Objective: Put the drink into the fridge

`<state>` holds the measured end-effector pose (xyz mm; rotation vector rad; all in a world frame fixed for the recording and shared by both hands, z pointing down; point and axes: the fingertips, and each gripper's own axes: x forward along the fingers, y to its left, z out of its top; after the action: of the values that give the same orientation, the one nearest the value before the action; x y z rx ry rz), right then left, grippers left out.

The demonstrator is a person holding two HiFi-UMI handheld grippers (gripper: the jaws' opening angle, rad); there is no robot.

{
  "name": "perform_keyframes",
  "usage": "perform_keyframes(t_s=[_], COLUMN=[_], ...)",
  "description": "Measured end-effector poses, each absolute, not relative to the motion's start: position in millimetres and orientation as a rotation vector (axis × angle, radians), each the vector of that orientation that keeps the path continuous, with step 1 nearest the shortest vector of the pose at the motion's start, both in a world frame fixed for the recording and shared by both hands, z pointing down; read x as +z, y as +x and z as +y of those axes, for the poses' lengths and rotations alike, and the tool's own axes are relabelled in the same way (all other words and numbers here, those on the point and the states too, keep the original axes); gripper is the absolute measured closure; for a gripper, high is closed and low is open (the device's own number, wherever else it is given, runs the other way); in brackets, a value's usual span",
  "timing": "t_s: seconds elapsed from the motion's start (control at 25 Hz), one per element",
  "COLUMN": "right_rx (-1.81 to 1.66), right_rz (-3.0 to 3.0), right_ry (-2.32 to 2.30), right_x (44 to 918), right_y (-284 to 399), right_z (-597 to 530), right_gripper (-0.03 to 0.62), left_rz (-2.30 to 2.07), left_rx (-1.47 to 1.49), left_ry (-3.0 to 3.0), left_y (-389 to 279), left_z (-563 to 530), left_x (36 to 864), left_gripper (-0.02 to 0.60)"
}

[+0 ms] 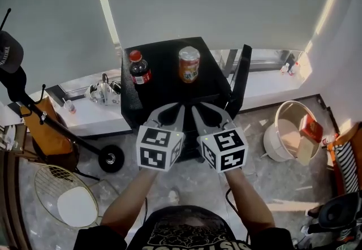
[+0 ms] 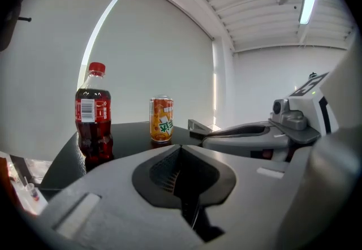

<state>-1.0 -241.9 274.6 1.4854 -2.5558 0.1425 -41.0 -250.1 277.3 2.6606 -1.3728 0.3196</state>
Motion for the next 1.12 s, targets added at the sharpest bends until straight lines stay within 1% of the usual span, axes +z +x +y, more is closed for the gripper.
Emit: perform_keyframes(t_s=[0.2, 0.6, 0.76, 0.8, 1.0, 1.12], right_rx=[0.136, 0.152, 0.14, 0.142, 0.166, 0.175], right_rz=[-2.52, -2.45, -2.4, -2.392, -2.38, -2.373], right_ry=[1.566, 1.692, 1.734, 1.739, 1.765, 1.76], right_x=[259.8, 247.8, 247.1, 246.9, 246.4, 247.5], right_y=[-4.8, -10.8, -10.4, -9.5, -4.1, -3.2], right_z=[-267.3, -315.6, -331.4, -335.1, -355.6, -366.6], right_gripper=[0.553, 0.43, 0.348, 0.335, 0.315, 0.282], left_rz=[-1.325, -1.22, -1.2, -1.2, -1.194, -1.186], left_rx=[0.3, 0.279, 0.274, 0.279, 0.3, 0.298], left_ry=[2.709, 2.746, 2.751, 2.756, 2.763, 2.764], left_y=[-46.8, -54.4, -56.9, -57.4, -59.7, -60.0], left_z=[-265.2, -285.9, -289.8, -290.6, -296.1, -297.1], left_x=[264.1, 257.7, 257.6, 257.6, 259.0, 259.8], left_gripper=[0.577, 0.577, 0.577, 0.577, 0.577, 0.577])
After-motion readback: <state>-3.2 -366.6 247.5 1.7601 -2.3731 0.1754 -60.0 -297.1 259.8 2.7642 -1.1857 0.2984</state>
